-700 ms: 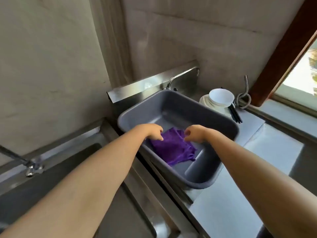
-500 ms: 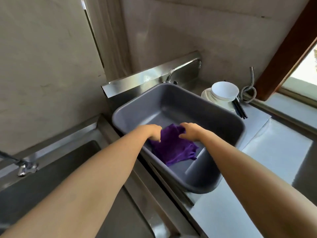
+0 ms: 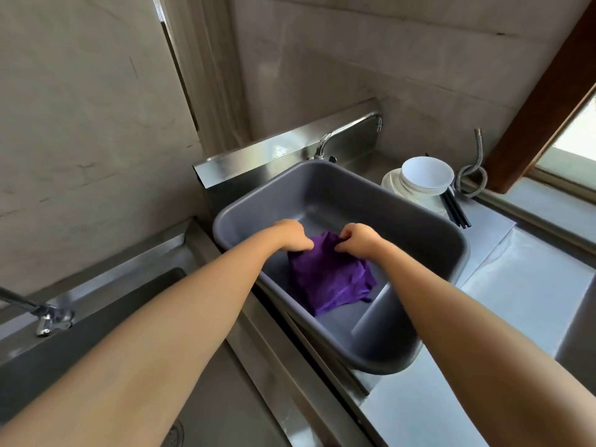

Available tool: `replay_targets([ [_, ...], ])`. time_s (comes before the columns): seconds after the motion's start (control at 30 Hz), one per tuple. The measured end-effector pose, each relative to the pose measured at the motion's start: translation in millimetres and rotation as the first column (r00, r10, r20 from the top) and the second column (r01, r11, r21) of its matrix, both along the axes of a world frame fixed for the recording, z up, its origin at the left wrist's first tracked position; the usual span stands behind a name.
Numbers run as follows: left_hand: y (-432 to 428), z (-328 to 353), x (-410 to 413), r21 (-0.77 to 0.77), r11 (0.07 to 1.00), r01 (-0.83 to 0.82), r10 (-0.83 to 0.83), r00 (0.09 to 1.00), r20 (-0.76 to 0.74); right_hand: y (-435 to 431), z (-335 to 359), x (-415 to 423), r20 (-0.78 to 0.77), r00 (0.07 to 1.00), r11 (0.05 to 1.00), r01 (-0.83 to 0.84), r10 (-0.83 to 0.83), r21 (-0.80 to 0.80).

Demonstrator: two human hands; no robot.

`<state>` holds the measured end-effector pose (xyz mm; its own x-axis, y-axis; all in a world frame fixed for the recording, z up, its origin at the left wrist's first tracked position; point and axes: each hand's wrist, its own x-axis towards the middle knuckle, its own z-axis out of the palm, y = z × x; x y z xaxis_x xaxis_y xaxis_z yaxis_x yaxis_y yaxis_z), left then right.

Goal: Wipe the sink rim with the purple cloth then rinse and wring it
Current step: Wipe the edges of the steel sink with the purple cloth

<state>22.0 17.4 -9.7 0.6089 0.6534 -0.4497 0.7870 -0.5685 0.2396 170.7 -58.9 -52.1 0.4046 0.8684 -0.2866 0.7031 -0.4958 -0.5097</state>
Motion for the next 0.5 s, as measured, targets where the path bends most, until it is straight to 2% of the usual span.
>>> replay_targets([
  [0.1, 2, 22, -9, -0.207, 0.973, -0.097, 0.158, 0.941, 0.300, -10, 34, 10, -0.218, 0.975, 0.991, 0.068, -0.041, 0.115],
  [0.17, 3, 36, -17, -0.317, 0.944, -0.095, 0.240, 0.856, 0.458, -16, 55, 12, -0.401, 0.915, 0.964, 0.153, -0.056, 0.216],
  [0.23, 3, 52, -24, -0.352, 0.934, -0.066, 0.270, 0.774, 0.572, -20, 77, 10, -0.553, 0.833, 0.950, 0.189, -0.022, 0.247],
  [0.37, 2, 93, -43, -0.334, 0.942, -0.038, 0.284, 0.621, 0.731, -22, 127, 0, -0.607, 0.790, 0.974, 0.060, 0.087, 0.217],
  [0.5, 1, 128, -68, -0.288, 0.957, -0.047, 0.271, 0.506, 0.819, -21, 167, -10, -0.627, 0.753, 0.958, -0.016, 0.200, 0.286],
])
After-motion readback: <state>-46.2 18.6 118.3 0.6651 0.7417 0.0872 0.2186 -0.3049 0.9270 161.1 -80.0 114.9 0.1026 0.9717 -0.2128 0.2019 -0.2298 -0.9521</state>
